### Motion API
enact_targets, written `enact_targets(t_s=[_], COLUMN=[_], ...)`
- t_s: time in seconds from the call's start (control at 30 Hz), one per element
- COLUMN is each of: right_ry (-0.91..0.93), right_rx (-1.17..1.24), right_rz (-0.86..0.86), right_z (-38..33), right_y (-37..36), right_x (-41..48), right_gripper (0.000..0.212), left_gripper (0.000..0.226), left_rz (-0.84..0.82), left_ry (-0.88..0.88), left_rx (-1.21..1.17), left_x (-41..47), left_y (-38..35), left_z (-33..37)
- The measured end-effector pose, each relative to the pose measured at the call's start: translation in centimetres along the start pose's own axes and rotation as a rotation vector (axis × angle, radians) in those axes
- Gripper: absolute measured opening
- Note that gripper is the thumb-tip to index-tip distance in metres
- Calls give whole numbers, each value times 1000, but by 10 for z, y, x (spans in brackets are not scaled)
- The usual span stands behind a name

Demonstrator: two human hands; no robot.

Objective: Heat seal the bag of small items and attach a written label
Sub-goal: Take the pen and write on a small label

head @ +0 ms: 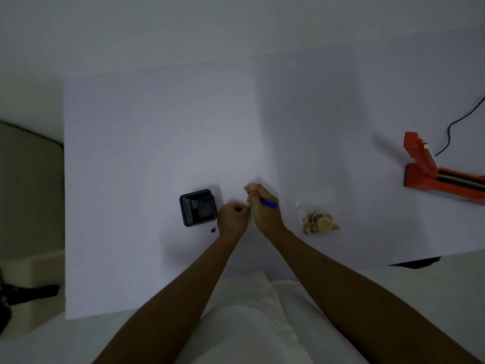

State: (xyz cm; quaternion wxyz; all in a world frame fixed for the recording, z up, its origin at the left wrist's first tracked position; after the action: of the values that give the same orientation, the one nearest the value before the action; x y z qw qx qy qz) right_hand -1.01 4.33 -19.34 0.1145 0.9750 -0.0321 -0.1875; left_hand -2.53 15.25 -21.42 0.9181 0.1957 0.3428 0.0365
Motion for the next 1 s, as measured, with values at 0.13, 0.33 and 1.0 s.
enact_targets(t_s=[0.13,0.33,1.0], right_ry=[82,49,38], right_rx=[-87,-127,-232], right_rz=[-24,49,-8], right_z=[5,20,38], right_y=[-10,-9,0], right_x=[2,6,5], right_gripper=[23,42,44], left_gripper=[29,38,31], left_rz=[4,-10,-47], left_ry=[10,-4,-20], left_rx=[37,92,236], left_x=[1,2,9], left_y=[2,-1,-7], left_z=[-5,-4,-9])
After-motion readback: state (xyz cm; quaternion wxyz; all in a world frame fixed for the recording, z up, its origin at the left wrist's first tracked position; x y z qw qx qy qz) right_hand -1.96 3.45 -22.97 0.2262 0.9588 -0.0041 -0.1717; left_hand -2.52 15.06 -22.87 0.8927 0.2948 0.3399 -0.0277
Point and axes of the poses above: each hand's wrist, its own x-axis towards the middle knuckle, its own y-axis out of the back of the hand, z = x × y, the point moved 4 cm from there along x, towards the middle knuckle, and after that the axes turned 2 degrees about -x, right-handed, at the moved point
